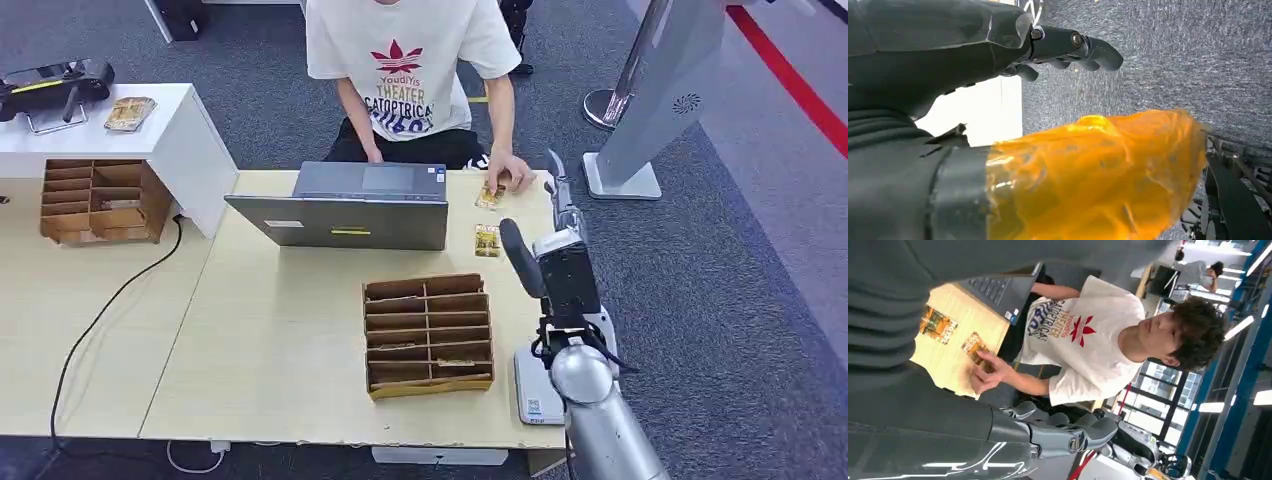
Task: Pass the card to the sensor for recognition and then transmit it.
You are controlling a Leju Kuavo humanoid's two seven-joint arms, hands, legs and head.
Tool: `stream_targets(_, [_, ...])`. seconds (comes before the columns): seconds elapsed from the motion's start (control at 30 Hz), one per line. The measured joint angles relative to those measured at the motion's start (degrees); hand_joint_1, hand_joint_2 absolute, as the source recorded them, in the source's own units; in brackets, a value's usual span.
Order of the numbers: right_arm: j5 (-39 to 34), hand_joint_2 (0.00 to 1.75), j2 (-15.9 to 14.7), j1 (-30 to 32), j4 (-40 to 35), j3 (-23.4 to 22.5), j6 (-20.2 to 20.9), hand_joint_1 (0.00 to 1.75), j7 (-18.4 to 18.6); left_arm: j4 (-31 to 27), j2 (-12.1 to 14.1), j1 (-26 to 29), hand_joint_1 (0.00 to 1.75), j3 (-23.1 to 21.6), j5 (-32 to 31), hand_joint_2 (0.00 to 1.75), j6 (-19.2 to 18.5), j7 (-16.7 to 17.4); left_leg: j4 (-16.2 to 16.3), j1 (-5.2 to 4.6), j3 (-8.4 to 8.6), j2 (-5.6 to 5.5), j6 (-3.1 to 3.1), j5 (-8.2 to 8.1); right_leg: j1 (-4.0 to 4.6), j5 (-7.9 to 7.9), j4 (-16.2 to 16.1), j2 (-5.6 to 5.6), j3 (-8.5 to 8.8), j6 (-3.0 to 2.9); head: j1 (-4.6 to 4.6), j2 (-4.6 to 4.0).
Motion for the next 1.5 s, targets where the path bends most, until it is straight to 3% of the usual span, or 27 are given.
stream_targets(0.2, [-8.7,0.0,0.0,3.54,-4.22,0.0,3.49,0.0,-1.99,0.0,0.0,0.07,0.0,0.04,0.66,0.0,0.02,0.0,0.0,0.0,-0.01,-0.01,0.0,0.0,0.0,-0.01,0.0,-0.01,0.0,0.0,0.0,0.0])
stream_targets(0.87, [-12.85,0.0,-0.02,6.59,-8.22,0.0,5.46,0.0,-2.6,0.0,0.0,0.07,0.0,0.11,0.9,0.0,0.02,0.0,0.0,0.0,0.0,0.0,0.0,0.0,0.0,-0.01,0.0,0.0,-0.01,0.0,0.0,0.0])
stream_targets(1.2, [-16.06,0.0,-1.16,12.91,-9.77,-0.52,7.35,0.0,-3.17,0.0,0.0,0.14,0.0,1.09,2.45,0.0,0.2,0.02,0.0,0.0,0.0,0.0,-0.01,-0.03,0.0,-0.02,-0.03,-0.01,-0.03,0.0,0.0,0.0])
stream_targets(1.5, [-16.35,0.0,-4.57,22.34,-10.45,-0.77,11.24,0.0,-3.3,0.0,0.0,0.37,0.0,2.73,4.61,0.0,0.42,0.11,-0.01,0.0,-0.03,-0.05,0.03,-0.07,0.0,-0.03,-0.04,-0.04,-0.03,0.01,0.0,0.0])
